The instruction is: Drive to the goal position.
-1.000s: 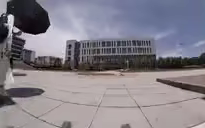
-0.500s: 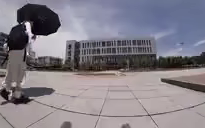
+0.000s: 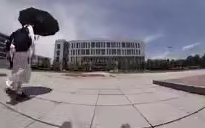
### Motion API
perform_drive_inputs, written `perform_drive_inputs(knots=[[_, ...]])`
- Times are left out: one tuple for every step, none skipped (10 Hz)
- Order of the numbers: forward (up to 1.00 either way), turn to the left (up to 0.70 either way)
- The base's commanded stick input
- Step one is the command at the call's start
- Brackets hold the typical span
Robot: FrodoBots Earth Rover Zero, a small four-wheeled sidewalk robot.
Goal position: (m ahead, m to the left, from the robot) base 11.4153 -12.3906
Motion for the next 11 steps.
perform_drive_inputs(knots=[[0.70, 0.00], [0.70, 0.00], [0.70, 0.00], [0.70, 0.00], [0.70, 0.00], [0.70, 0.00], [0.70, 0.00], [0.70, 0.00], [0.70, 0.00], [0.70, 0.00], [0.70, 0.00]])
